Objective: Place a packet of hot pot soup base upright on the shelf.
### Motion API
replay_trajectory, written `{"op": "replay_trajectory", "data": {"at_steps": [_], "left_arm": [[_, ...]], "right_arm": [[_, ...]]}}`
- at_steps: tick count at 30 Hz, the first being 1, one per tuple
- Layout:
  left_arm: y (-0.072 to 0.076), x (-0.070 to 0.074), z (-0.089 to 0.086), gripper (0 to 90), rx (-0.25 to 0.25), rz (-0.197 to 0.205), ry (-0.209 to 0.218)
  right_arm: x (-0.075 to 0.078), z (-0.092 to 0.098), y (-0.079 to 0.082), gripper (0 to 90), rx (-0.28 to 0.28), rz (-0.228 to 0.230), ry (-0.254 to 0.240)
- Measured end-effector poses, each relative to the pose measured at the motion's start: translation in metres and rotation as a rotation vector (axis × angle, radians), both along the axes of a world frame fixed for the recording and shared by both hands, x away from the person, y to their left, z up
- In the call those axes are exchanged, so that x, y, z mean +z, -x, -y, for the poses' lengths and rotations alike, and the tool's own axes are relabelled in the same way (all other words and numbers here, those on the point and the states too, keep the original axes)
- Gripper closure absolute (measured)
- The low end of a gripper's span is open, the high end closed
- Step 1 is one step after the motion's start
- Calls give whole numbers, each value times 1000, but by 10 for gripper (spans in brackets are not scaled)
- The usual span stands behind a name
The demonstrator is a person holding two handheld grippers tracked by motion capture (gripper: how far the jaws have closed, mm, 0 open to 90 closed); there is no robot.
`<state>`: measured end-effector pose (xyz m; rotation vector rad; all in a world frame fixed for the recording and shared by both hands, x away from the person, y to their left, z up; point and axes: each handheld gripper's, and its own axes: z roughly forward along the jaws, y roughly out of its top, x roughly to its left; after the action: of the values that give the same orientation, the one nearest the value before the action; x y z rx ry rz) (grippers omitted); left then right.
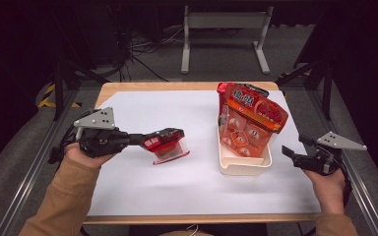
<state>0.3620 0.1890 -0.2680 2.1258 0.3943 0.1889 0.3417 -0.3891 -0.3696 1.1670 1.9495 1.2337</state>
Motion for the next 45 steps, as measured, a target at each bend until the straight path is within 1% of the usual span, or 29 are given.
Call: {"op": "replay_trajectory", "data": {"at_steps": [3, 6, 9, 14, 16, 17, 18, 20, 22, 24, 26, 28, 30, 32, 36, 39, 42, 45], "left_arm": [[-3, 4, 7, 900, -6, 2, -4], [-7, 8, 17, 900, -16, -1, -8], [-10, 11, 24, 900, -24, 1, -13], [-16, 17, 42, 900, -42, -6, -13], [-18, 20, 50, 900, -53, -3, -18], [-18, 20, 50, 900, -53, -3, -18], [-20, 21, 55, 900, -58, 5, -19], [-22, 23, 61, 900, -66, 2, -21], [-23, 25, 67, 900, -74, 0, -20], [-24, 27, 70, 900, -84, 1, -22], [-24, 31, 75, 900, -90, 7, -31], [-23, 36, 81, 900, -100, 15, -45], [-22, 40, 87, 900, -106, 17, -49], [-22, 43, 95, 900, -117, 20, -54], [-25, 46, 105, 900, -127, 25, -67], [-27, 46, 111, 900, -134, 16, -61], [-28, 48, 119, 900, -140, 21, -61], [-31, 50, 126, 900, -145, 22, -50]], "right_arm": [[-3, 0, -2, 189, -1, -4, 8], [-7, -1, -5, 184, 0, -9, 28], [-10, -2, -8, 183, 6, -9, 26], [-19, -4, -15, 162, 16, -11, 47], [-21, -4, -17, 160, 15, -11, 45], [-23, -4, -18, 155, 17, -16, 41], [-24, -5, -20, 144, 13, -19, 45], [-26, -6, -21, 137, 13, -22, 59], [-28, -6, -23, 126, 8, -33, 60], [-29, -6, -23, 124, 8, -33, 60], [-31, -6, -25, 116, 5, -34, 64], [-33, -6, -26, 115, -6, -51, 72], [-35, -7, -27, 115, -11, -62, 76], [-35, -7, -27, 115, -12, -63, 78], [-34, -6, -26, 115, -12, -57, 72], [-34, -5, -25, 116, -15, -59, 71], [-34, -4, -25, 116, -16, -57, 70], [-33, -3, -25, 116, -22, -56, 66]]}}
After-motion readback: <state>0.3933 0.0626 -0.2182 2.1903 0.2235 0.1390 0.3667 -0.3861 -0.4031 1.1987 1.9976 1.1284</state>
